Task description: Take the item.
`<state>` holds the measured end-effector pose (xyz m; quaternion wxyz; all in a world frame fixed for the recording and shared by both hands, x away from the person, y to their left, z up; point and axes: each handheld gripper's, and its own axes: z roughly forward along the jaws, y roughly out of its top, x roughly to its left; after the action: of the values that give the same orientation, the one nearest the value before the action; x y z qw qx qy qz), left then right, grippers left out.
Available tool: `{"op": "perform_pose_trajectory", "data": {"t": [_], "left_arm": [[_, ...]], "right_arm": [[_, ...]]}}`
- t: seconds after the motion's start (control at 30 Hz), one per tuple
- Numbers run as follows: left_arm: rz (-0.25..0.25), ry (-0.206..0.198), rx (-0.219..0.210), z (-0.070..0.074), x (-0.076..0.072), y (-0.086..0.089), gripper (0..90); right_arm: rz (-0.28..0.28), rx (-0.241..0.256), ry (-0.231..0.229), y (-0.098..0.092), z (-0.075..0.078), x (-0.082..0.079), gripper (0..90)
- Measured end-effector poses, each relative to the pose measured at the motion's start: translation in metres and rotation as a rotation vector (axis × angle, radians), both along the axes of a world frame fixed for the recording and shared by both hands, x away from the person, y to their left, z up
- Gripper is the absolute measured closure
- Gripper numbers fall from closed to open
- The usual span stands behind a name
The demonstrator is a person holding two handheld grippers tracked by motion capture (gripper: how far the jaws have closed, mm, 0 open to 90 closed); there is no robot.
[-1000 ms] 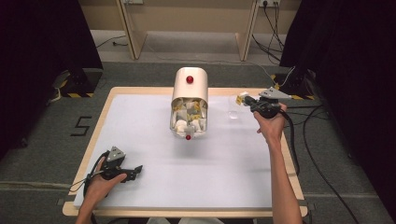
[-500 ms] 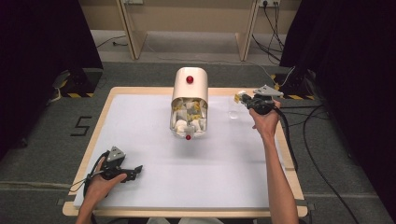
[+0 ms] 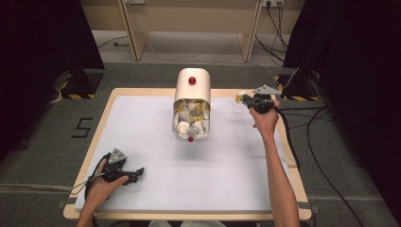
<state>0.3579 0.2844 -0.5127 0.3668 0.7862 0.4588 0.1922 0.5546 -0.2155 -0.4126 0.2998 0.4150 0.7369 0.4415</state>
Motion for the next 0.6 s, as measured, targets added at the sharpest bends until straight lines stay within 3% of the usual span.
{"op": "perform_pose_trajectory", "data": {"t": [0.33,0.37,0.43,0.47,0.6], "left_arm": [[0.000,0.000,0.000,0.0000,0.0000,0.0000,10.3],[0.000,0.000,0.001,0.0000,0.0000,0.0000,10.3],[0.000,0.000,0.000,0.0000,0.0000,0.0000,10.3],[0.000,0.000,0.000,0.0000,0.0000,0.0000,10.3],[0.000,0.000,0.001,0.0000,0.0000,0.0001,10.3]], "right_arm": [[0.014,0.012,0.014,0.0005,-0.0088,0.0062,82.7],[0.023,0.030,0.013,0.0020,-0.0098,0.0084,71.3],[0.018,0.044,0.011,0.0028,-0.0095,0.0092,62.4],[0.018,0.044,0.011,0.0028,-0.0095,0.0092,62.4],[0.005,0.075,0.004,-0.0003,-0.0030,0.0080,40.6]]}}
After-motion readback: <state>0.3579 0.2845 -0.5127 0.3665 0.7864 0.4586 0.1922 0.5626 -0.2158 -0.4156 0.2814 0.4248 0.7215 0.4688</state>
